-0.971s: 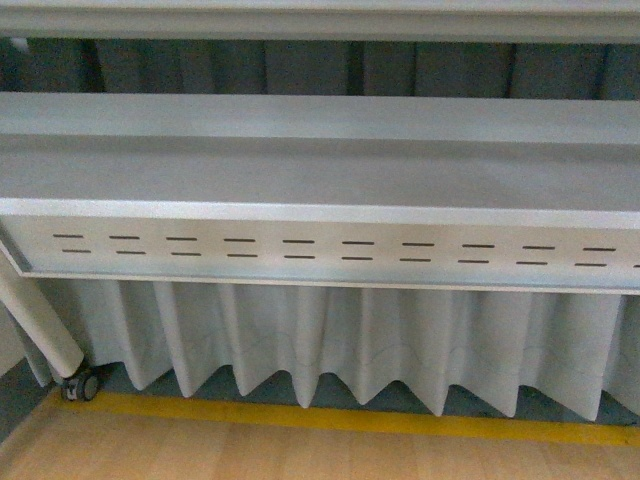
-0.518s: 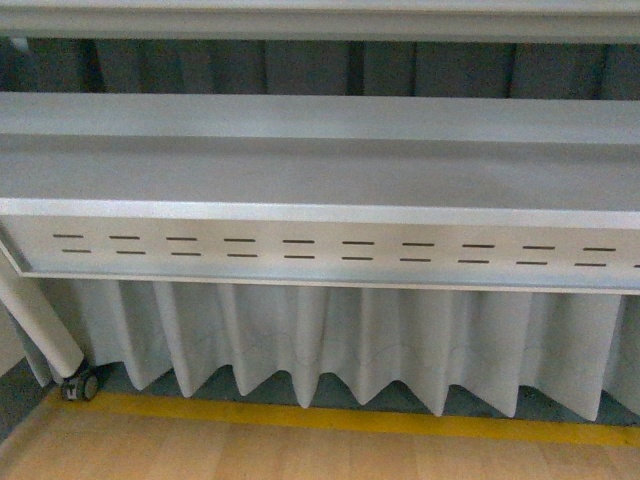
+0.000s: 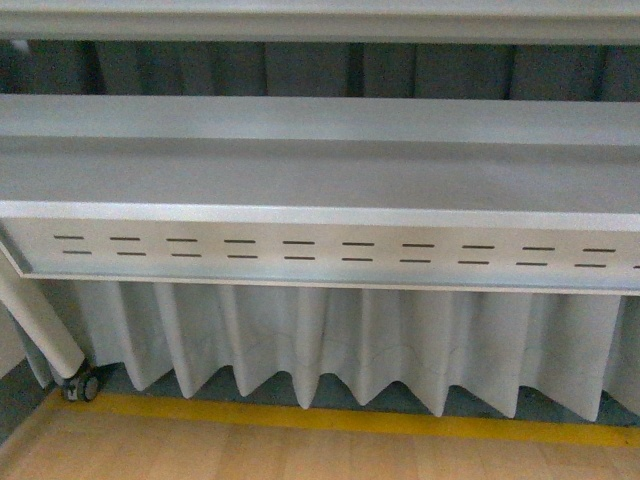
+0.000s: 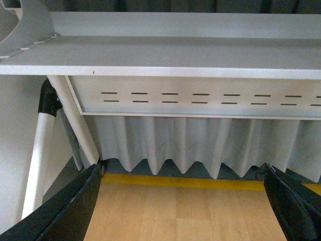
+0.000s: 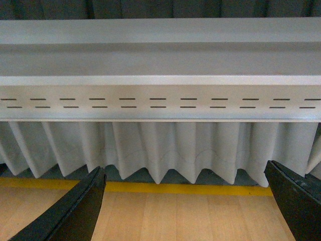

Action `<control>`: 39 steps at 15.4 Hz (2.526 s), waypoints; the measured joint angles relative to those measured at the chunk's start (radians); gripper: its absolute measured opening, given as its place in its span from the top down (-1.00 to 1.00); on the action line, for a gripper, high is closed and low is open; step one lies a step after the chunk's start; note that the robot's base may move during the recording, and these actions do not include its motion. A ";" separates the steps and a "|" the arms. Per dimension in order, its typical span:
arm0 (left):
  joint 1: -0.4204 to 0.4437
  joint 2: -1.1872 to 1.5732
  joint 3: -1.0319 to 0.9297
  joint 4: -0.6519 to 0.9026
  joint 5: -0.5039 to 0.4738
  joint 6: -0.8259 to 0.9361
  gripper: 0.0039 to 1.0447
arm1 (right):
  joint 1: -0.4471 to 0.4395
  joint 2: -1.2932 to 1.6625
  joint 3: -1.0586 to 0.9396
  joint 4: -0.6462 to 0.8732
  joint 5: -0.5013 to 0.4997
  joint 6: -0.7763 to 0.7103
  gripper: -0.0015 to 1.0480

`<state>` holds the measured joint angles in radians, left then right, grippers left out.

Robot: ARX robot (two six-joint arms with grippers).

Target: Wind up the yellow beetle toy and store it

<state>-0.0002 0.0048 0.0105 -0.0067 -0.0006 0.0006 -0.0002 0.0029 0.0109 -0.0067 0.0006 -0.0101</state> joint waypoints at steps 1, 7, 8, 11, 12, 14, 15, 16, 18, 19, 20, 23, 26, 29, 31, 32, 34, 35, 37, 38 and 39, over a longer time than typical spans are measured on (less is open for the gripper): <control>0.000 0.000 0.000 0.000 0.000 0.000 -0.88 | 0.000 0.000 0.000 0.000 0.000 0.000 -0.87; 0.000 0.000 0.000 0.003 0.000 0.000 -0.88 | 0.000 0.000 0.000 0.003 0.000 0.000 -0.87; 0.000 0.000 0.000 0.003 -0.001 -0.001 -0.88 | 0.000 0.000 0.000 0.003 -0.001 0.000 -0.87; 0.000 0.000 0.000 0.002 0.001 0.000 -0.88 | 0.000 0.000 0.000 0.003 0.000 -0.001 -0.87; 0.000 0.000 0.000 0.003 0.000 -0.001 -0.88 | 0.000 0.000 0.000 0.003 0.000 0.000 -0.87; 0.000 0.000 0.000 0.003 0.000 0.000 -0.88 | 0.000 0.000 0.000 0.003 0.000 0.000 -0.87; 0.000 0.000 0.000 0.003 0.000 0.000 -0.88 | 0.000 0.000 0.000 0.003 -0.001 0.000 -0.87; 0.000 0.000 0.000 0.003 0.001 0.000 -0.88 | 0.000 0.000 0.000 0.002 0.000 0.000 -0.87; 0.000 0.000 0.000 0.002 0.002 0.000 -0.88 | 0.000 0.000 0.000 0.003 0.000 0.000 -0.87; 0.000 0.000 0.000 0.004 0.002 0.000 -0.88 | 0.000 0.000 0.000 0.002 0.001 0.000 -0.87; 0.000 0.000 0.000 0.002 0.001 0.000 -0.88 | 0.000 0.000 0.000 0.003 0.000 0.001 -0.87; 0.000 0.000 0.000 0.003 0.001 0.000 -0.88 | 0.000 0.000 0.000 0.003 0.000 0.002 -0.87; 0.000 0.000 0.000 0.006 -0.002 -0.001 -0.88 | 0.000 0.000 0.000 0.005 -0.001 0.002 -0.87; 0.000 0.000 0.000 0.008 0.000 0.000 -0.88 | 0.000 0.001 0.000 0.007 0.000 0.003 -0.87; 0.000 0.000 0.000 0.003 0.000 0.000 -0.88 | 0.000 0.000 0.000 0.003 0.000 0.003 -0.87; 0.000 0.000 0.000 0.003 0.000 0.000 -0.88 | 0.000 0.000 0.000 0.003 0.000 0.002 -0.87; 0.000 0.000 0.000 0.003 0.000 0.000 -0.88 | 0.000 0.000 0.000 0.003 0.000 0.003 -0.87; 0.000 0.000 0.000 0.003 0.000 0.000 -0.88 | 0.000 0.000 0.000 0.003 0.000 0.003 -0.87; 0.000 0.000 0.000 0.003 0.000 0.000 -0.88 | 0.000 0.000 0.000 0.003 0.000 0.003 -0.87; 0.000 0.000 0.000 0.003 0.000 0.000 -0.88 | 0.000 0.000 0.000 0.003 0.000 0.002 -0.87; 0.000 0.000 0.000 0.003 0.000 0.000 -0.88 | 0.000 0.000 0.000 0.003 0.000 0.003 -0.87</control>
<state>-0.0002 0.0048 0.0105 -0.0036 -0.0006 0.0002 -0.0002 0.0032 0.0109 -0.0040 0.0002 -0.0074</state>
